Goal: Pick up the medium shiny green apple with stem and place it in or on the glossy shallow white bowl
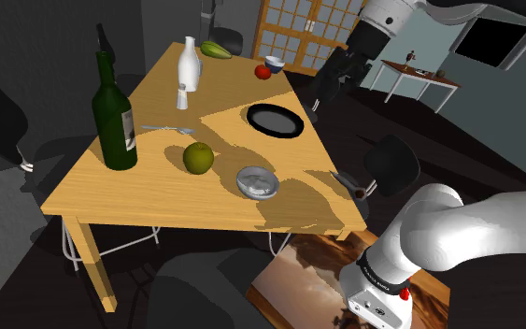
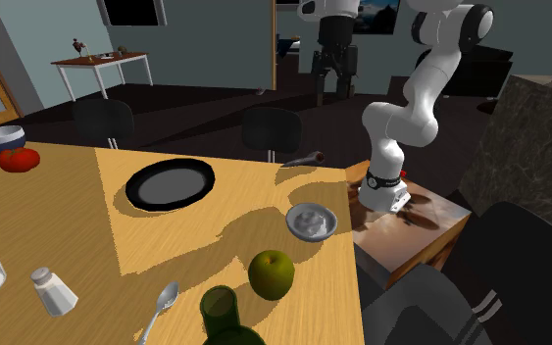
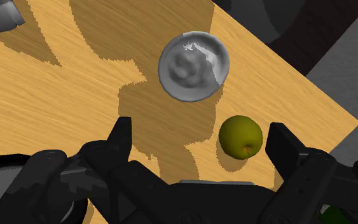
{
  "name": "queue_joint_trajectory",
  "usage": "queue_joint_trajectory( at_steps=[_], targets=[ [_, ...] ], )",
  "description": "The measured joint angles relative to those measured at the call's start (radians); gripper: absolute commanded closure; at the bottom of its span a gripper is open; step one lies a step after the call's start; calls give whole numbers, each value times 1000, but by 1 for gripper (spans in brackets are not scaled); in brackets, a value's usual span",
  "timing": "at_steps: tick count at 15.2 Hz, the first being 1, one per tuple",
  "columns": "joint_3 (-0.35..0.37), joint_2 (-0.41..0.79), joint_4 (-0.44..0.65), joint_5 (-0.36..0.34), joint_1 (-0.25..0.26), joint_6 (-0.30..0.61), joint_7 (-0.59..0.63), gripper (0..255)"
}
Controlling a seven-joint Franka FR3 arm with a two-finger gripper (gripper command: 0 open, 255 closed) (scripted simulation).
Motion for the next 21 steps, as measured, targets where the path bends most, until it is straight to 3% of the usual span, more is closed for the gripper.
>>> queue_joint_trajectory(
  at_steps=[4, 10, 21],
  targets=[
    [29, 65, 9, 6, 7, 43, 27, 0],
    [100, 260, 66, 5, 21, 144, 98, 0],
    [208, 683, 307, -59, 47, 247, 261, 0]
  ],
)
